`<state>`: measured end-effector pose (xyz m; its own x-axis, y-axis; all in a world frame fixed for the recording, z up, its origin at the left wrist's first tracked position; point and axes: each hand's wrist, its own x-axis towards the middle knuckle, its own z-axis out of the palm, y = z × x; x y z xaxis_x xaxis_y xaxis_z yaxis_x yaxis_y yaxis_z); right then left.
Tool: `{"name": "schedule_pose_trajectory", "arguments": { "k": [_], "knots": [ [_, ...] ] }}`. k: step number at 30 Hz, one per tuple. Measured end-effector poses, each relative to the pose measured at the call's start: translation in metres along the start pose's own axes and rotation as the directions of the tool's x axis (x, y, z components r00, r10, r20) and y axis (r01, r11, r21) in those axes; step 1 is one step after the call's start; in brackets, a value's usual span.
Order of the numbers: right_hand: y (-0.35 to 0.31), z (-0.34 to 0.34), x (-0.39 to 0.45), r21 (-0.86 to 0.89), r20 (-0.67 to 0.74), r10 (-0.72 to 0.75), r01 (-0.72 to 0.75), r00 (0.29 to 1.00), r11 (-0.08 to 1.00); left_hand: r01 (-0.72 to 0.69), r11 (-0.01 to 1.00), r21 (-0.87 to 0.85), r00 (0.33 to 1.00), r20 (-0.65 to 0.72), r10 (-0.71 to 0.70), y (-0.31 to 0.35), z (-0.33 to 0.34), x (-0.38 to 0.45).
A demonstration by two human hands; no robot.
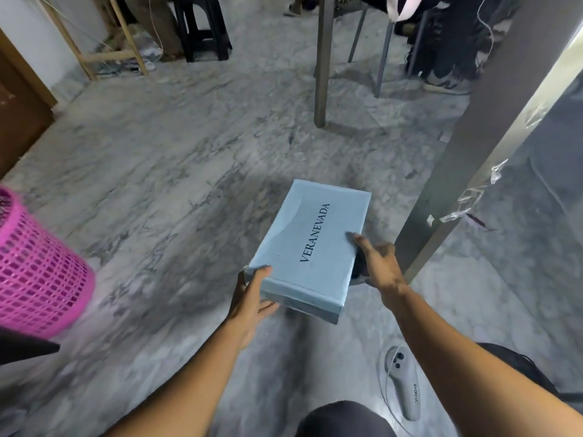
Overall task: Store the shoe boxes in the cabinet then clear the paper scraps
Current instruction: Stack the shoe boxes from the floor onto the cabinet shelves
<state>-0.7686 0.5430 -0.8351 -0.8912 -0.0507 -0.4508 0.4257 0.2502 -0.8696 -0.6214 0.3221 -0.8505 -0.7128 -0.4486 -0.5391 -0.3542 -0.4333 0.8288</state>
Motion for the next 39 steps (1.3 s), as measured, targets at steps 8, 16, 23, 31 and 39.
{"name": "schedule_pose_trajectory", "arguments": {
  "k": [8, 16, 23, 31, 39],
  "knots": [
    [-0.080, 0.075, -0.059, 0.217, 0.272, -0.216, 0.159, 0.938, 0.963, -0.020, 0.999, -0.033, 0.998, 0.057, 0.022, 0.039, -0.133, -0.065],
    [-0.129, 0.179, -0.147, 0.183, 0.606, -0.282, 0.214, 0.744, 0.959, -0.188, 0.982, 0.024, 0.980, -0.063, 0.190, 0.093, -0.254, -0.146],
    [-0.176, 0.293, -0.278, 0.255, 0.842, -0.343, 0.254, 0.417, 0.933, -0.462, 0.876, -0.137, 0.882, -0.170, 0.439, 0.148, -0.339, -0.234],
    [-0.196, 0.381, -0.390, 0.365, 0.910, -0.404, 0.282, 0.096, 0.887, -0.680, 0.730, -0.062, 0.644, -0.525, 0.556, 0.193, -0.445, -0.332],
    [-0.180, 0.437, -0.454, 0.255, 0.967, -0.255, 0.071, -0.007, 0.964, -0.770, 0.626, 0.122, 0.248, -0.847, 0.470, 0.292, -0.532, -0.387]
  ]
}}
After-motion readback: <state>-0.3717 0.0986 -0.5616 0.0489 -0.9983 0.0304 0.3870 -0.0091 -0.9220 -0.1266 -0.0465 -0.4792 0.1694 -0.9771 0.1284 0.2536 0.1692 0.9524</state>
